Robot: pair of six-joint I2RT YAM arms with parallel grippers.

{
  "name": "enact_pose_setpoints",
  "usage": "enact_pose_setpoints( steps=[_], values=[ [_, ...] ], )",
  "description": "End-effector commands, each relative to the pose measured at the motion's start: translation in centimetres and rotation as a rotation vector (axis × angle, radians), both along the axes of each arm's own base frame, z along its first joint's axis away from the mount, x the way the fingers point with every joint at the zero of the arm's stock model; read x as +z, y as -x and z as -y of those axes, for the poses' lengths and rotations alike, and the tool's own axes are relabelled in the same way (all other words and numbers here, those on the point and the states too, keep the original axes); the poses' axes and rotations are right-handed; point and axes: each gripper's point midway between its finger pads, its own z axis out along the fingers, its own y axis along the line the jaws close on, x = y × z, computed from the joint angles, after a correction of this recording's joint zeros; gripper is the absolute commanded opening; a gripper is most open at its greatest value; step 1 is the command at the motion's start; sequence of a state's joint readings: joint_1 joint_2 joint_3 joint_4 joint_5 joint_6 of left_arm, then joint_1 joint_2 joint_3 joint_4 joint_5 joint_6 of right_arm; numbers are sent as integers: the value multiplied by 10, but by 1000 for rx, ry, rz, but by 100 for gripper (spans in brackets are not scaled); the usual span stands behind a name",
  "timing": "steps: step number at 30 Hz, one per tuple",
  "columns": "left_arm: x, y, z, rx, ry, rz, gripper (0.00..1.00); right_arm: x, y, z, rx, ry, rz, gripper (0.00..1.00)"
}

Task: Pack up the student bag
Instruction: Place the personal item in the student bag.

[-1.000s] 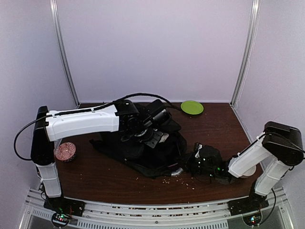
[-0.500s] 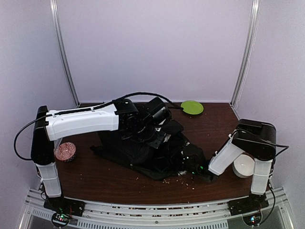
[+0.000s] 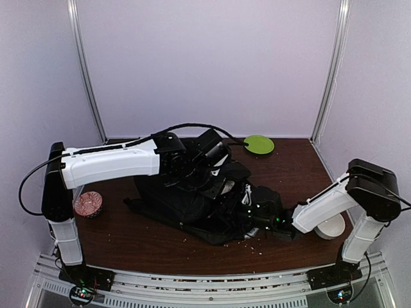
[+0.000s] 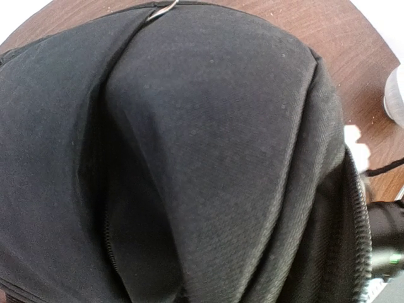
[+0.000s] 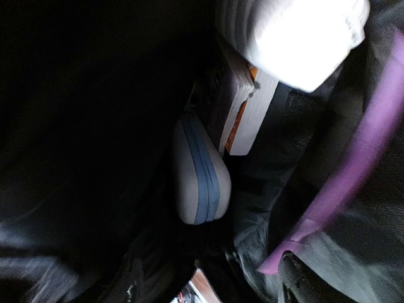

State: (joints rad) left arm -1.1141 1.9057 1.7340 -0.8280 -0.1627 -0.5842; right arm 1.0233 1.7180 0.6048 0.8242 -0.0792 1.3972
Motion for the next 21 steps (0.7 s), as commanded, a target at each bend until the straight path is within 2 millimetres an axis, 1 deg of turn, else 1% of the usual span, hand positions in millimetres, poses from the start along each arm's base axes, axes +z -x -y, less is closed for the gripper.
enact_pose_setpoints(
  steps=[1, 4, 6, 8, 9, 10, 12, 13, 14, 15, 17, 19, 21],
  values=[
    [48, -7, 36, -30, 206, 50, 0, 1, 15, 18, 50, 99, 37, 75],
    [42, -8, 41, -34, 201, 41, 0, -2, 22, 34, 49, 159, 45, 76],
    [42, -8, 44, -39, 208, 35, 0, -3, 25, 43, 45, 188, 52, 75],
    [44, -7, 47, -48, 216, 29, 0, 1, 26, 55, 37, 221, 83, 74],
    [45, -7, 48, -55, 218, 29, 4, 1, 26, 62, 28, 261, 102, 73],
    [47, -6, 47, -60, 221, 32, 11, 7, 27, 71, 18, 289, 122, 73],
    [52, -5, 44, -64, 223, 41, 32, 5, 29, 91, -3, 365, 146, 72],
    [55, -4, 41, -64, 225, 47, 51, 6, 31, 100, -15, 389, 167, 72],
    [58, -3, 38, -63, 226, 53, 64, 6, 32, 109, -25, 416, 181, 72],
    [62, -3, 34, -61, 227, 60, 73, 8, 33, 116, -32, 435, 197, 72],
    [68, 0, 25, -61, 230, 72, 84, 10, 36, 129, -36, 474, 225, 72],
    [74, 3, 13, -51, 226, 87, 90, 12, 39, 141, -44, 506, 242, 72],
    [79, 6, -5, -31, 215, 109, 94, 14, 42, 151, -57, 512, 257, 72]
  ],
)
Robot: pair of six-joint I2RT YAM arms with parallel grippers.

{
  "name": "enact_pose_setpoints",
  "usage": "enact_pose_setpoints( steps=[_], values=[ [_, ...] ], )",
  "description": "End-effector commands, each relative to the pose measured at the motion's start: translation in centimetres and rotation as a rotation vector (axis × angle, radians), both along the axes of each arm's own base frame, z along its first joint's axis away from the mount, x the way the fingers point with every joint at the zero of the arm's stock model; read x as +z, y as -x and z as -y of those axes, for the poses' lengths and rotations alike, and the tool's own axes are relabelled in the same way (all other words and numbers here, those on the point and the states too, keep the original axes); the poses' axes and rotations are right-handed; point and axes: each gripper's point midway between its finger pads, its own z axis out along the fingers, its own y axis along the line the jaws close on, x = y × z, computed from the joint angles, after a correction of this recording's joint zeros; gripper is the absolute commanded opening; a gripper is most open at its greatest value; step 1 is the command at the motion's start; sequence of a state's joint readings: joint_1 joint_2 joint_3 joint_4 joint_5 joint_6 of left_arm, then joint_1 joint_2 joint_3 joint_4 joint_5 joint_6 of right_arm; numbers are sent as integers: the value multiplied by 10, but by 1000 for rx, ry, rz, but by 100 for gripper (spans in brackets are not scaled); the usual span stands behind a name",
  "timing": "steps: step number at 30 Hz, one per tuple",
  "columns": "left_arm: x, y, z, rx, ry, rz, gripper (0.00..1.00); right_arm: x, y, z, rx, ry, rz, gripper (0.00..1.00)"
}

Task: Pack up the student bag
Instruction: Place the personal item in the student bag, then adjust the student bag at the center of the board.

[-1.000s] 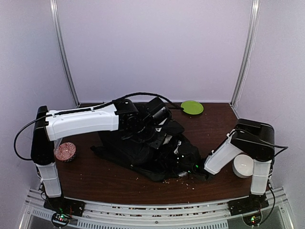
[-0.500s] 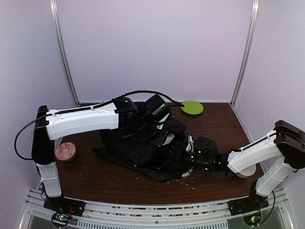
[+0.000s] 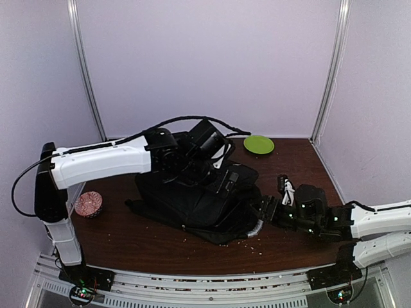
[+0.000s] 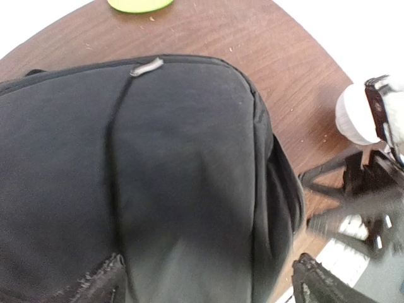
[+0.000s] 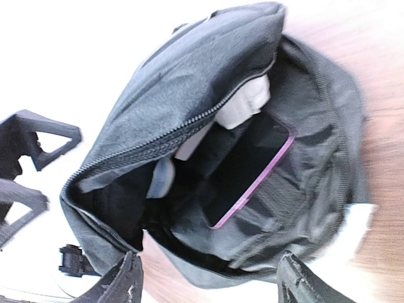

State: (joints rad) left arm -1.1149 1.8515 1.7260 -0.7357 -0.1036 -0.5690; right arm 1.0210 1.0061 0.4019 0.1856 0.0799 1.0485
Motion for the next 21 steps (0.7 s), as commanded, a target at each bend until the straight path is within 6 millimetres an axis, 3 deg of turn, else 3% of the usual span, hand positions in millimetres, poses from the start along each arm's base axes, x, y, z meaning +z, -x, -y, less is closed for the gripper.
enact_pose_setpoints(
  steps=[1, 3, 7, 10, 15, 18, 21],
  values=[
    [44, 3, -32, 38, 69, 88, 96, -22, 5, 38, -43, 162, 30, 72],
    [48, 2, -59, 87, 73, 106, 98, -22, 9, 46, -52, 148, 35, 72],
    [34, -13, -116, 228, 102, 99, 98, -6, 17, 53, -56, -21, 68, 73],
    [6, -32, -156, 342, 105, 86, 98, 28, 14, 50, -86, -218, 109, 74],
    [-22, -56, -165, 404, 133, 56, 97, 64, -1, 29, -101, -332, 111, 76],
    [-39, -64, -154, 403, 119, 28, 95, 69, -11, 7, -80, -323, 80, 76],
    [-57, -71, -147, 419, 99, 1, 92, 60, -20, -8, -66, -317, 42, 76]
  ],
)
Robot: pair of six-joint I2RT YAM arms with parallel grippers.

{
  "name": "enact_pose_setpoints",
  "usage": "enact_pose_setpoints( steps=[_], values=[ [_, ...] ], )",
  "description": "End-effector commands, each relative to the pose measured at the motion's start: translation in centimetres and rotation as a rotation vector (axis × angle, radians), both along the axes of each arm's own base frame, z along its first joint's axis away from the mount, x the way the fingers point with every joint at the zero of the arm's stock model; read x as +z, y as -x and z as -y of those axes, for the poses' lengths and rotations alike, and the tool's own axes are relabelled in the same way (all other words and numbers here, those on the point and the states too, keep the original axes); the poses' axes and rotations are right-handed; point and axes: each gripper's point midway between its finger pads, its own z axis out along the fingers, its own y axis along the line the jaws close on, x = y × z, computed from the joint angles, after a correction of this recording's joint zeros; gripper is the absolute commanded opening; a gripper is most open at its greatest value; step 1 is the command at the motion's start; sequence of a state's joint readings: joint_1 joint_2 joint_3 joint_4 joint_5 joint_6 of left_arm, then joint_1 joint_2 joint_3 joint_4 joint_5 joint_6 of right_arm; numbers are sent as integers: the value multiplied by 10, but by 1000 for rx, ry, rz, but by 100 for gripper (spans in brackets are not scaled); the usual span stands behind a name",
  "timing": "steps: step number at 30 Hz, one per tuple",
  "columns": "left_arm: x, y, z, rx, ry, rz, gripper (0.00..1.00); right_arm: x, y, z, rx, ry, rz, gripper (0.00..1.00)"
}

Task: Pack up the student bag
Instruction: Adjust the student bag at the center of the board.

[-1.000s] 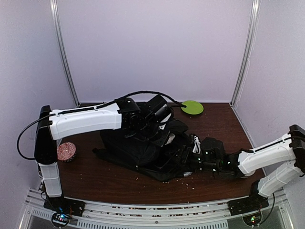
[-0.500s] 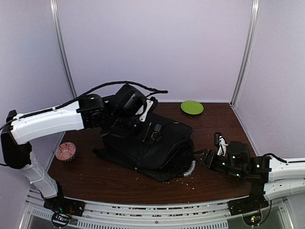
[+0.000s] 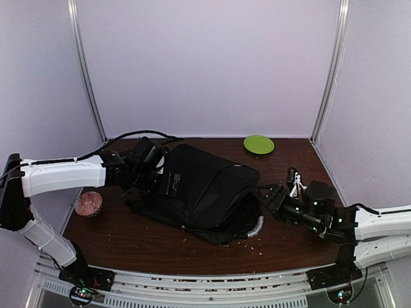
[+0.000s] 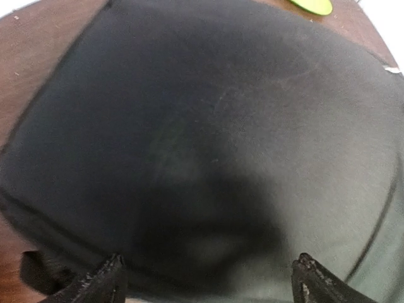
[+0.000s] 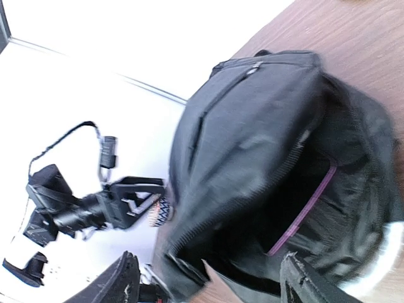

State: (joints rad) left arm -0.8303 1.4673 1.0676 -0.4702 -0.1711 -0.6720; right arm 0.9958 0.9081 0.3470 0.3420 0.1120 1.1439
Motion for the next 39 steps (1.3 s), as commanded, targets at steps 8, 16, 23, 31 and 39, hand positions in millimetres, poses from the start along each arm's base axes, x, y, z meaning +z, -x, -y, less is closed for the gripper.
enact_pose_setpoints(
  steps=[8, 16, 23, 31, 39],
  values=[
    [-42, -22, 21, 47, 30, -53, 82, -56, -25, -16, 34, 18, -128, 64],
    [-41, -21, 9, 65, 39, -51, 77, -99, -16, 37, -71, 179, -183, 27],
    [-23, -18, 3, 71, 68, -21, 77, -57, -5, 34, 5, 96, -69, 59],
    [-13, -10, -28, 152, 39, 26, 80, -110, -14, 54, -103, 287, -169, 53],
    [-25, 0, -59, 214, 3, 29, 80, -124, -37, 28, -73, 351, -188, 49]
  ],
)
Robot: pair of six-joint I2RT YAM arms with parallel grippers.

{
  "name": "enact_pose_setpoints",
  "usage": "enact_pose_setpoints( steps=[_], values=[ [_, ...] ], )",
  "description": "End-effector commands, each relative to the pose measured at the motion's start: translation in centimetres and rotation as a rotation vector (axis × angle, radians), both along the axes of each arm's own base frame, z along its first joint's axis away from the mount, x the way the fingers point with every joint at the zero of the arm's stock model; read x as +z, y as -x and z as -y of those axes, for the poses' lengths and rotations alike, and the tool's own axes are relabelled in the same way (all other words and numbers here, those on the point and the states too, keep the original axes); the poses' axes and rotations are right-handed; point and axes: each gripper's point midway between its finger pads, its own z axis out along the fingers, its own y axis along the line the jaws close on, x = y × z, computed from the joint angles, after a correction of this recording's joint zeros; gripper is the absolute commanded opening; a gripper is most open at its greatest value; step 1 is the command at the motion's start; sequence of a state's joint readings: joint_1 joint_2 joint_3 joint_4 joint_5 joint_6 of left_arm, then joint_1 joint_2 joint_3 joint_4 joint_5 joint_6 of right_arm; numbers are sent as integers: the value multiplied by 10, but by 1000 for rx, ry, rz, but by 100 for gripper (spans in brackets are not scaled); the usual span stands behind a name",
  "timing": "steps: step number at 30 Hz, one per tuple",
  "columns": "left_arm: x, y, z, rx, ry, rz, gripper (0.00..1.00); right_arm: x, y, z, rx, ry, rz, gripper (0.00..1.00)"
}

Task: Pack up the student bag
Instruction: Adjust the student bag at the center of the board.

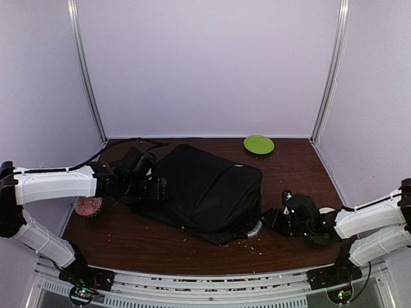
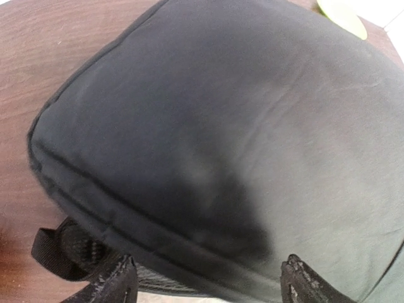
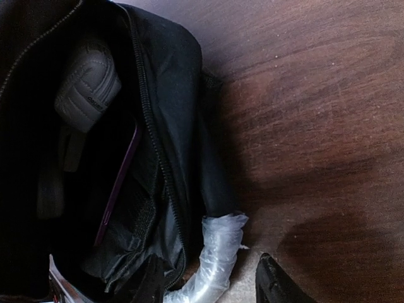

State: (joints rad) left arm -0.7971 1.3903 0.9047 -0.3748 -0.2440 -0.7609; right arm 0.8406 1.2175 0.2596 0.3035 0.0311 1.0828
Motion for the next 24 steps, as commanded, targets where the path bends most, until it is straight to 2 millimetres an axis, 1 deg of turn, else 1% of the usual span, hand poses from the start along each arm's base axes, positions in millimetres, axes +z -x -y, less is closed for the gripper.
enact_pose_setpoints(
  steps=[1, 5, 7, 9, 11, 14, 19, 22, 24],
  values=[
    [-8, 2, -28, 76, -9, 1, 80, 16, -26, -17, -5, -8, 64, 49],
    [-9, 7, -41, 93, 25, 6, 81, 11, -34, -26, 26, 4, 55, 46],
    [-8, 8, -44, 95, 23, 10, 81, 7, -38, -31, 39, 25, 39, 42],
    [-8, 8, -45, 94, 22, 10, 81, 0, -42, -32, 42, 44, 15, 37],
    [-8, 9, -44, 89, 23, 6, 81, -4, -46, -32, 44, 58, 2, 29],
    [-9, 9, -41, 81, 36, 3, 81, 3, -56, -34, 56, 83, 19, 18],
    [-16, 11, -35, 69, 67, -13, 81, 34, -85, -31, 66, 144, 76, 0],
    [-20, 12, -31, 63, 91, -26, 80, 50, -104, -29, 85, 192, 95, 0],
    [-20, 13, -28, 61, 106, -32, 80, 55, -116, -30, 97, 226, 96, 0]
  ],
)
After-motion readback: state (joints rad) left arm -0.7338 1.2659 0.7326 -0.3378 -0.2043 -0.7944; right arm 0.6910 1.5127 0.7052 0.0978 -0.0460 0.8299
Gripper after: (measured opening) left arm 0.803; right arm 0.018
